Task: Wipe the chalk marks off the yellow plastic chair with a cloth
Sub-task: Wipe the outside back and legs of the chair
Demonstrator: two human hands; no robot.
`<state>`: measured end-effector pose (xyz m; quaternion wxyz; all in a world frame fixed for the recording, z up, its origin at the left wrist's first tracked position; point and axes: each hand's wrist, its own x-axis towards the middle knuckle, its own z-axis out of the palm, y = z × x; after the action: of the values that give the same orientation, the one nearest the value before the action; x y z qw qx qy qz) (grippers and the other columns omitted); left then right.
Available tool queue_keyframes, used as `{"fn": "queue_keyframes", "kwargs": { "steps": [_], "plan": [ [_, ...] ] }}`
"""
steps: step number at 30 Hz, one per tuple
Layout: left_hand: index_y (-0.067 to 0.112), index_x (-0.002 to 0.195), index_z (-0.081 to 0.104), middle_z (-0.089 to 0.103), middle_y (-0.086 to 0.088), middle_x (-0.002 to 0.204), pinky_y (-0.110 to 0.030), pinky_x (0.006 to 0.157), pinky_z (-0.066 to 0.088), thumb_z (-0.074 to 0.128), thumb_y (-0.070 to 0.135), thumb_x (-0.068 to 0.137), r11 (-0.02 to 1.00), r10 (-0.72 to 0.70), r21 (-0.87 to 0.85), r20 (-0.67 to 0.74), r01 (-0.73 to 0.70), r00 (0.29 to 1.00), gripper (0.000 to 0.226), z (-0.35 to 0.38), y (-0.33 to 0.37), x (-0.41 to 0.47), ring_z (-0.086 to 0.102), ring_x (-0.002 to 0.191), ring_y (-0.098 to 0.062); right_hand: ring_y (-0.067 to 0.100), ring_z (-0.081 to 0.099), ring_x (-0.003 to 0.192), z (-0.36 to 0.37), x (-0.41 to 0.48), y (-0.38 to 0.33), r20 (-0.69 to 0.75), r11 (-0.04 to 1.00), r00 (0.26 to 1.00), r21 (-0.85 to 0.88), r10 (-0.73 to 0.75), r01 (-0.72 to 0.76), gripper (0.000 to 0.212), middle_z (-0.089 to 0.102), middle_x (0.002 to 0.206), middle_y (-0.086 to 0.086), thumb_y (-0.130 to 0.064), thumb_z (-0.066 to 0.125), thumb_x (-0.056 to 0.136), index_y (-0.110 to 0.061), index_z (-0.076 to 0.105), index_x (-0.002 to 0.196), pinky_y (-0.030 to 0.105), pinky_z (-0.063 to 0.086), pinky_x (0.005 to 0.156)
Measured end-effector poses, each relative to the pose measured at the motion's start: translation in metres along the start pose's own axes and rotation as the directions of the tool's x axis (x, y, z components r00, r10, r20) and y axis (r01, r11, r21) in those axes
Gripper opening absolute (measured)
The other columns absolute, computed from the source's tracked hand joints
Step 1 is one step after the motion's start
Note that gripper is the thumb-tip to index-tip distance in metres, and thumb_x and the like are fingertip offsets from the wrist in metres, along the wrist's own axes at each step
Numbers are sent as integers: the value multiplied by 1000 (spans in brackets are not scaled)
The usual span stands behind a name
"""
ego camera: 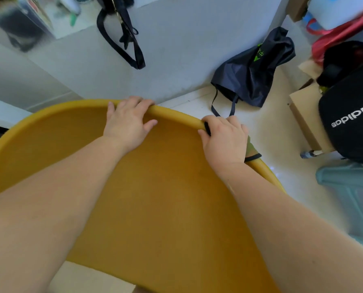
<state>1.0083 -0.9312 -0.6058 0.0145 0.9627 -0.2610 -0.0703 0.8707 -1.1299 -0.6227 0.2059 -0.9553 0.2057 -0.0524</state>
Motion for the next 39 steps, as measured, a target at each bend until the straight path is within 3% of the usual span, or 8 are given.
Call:
{"fn": "queue_keyframes", "kwargs": {
  "steps": [5, 8, 11, 16, 25, 32, 36, 39],
  "plan": [
    [31, 132, 51, 53, -4, 125, -62, 110, 23, 56, 49, 91, 998, -19, -56, -76, 15, 997, 45, 0, -64, 27, 44, 121, -31, 27, 52, 98, 29, 48, -49, -76, 998, 997, -63, -19, 14, 23, 71, 101, -3, -41, 60, 98, -26, 68, 114, 43, 32, 86],
    [32, 129, 53, 54, -3, 122, -60, 109, 27, 58, 50, 90, 992, -76, -112, -91, 66, 993, 43, -3, -110, 40, 44, 120, -31, 30, 51, 105, 43, 84, -89, -14, 994, 999, -99, -42, 41, 30, 71, 110, -2, -46, 59, 98, -26, 66, 120, 42, 25, 87],
    [28, 128, 54, 55, -4, 122, -53, 107, 31, 58, 51, 90, 979, -155, -149, -85, 142, 984, 44, -6, -162, 44, 45, 119, -32, 31, 49, 114, 57, 115, -131, 60, 989, 994, -108, -90, 96, 38, 69, 120, -2, -50, 56, 99, -28, 64, 129, 44, 28, 95],
    [20, 122, 61, 62, -7, 116, -43, 98, 32, 59, 51, 89, 954, -220, -239, -146, 181, 964, 45, 5, -239, 31, 51, 111, -32, 33, 50, 111, 87, 134, -173, 27, 972, 980, -127, -197, 199, 37, 69, 118, -2, -51, 55, 99, -30, 65, 128, 45, 29, 94],
    [18, 119, 67, 66, -5, 110, -40, 91, 32, 60, 47, 90, 944, -203, -306, -234, 127, 951, 41, 15, -257, 40, 55, 105, -32, 35, 56, 99, 115, 145, -168, -176, 939, 934, -211, -310, 272, 35, 71, 109, 0, -48, 62, 97, -24, 70, 120, 44, 30, 92],
    [16, 118, 68, 69, -9, 112, -45, 98, 41, 67, 49, 86, 947, -250, -251, -179, 202, 951, 46, -15, -274, 98, 57, 107, -33, 32, 54, 104, 112, 213, -186, -81, 940, 943, -144, -323, 310, 34, 71, 108, -2, -50, 58, 98, -25, 68, 119, 44, 25, 93],
    [19, 121, 65, 66, -9, 117, -47, 99, 43, 65, 48, 87, 914, -366, -255, -184, 315, 912, 45, -36, -276, 142, 55, 111, -34, 33, 48, 113, 113, 269, -203, 10, 933, 944, -151, -330, 327, 36, 68, 115, 0, -50, 52, 101, -26, 64, 124, 47, 24, 96],
    [19, 121, 62, 64, -12, 115, -48, 95, 43, 61, 46, 91, 923, -380, -137, -165, 361, 910, 41, -43, -272, 161, 54, 110, -35, 33, 45, 118, 112, 293, -212, 41, 931, 946, -172, -321, 323, 34, 65, 121, 0, -47, 50, 102, -25, 61, 127, 46, 23, 97]
  ]
}}
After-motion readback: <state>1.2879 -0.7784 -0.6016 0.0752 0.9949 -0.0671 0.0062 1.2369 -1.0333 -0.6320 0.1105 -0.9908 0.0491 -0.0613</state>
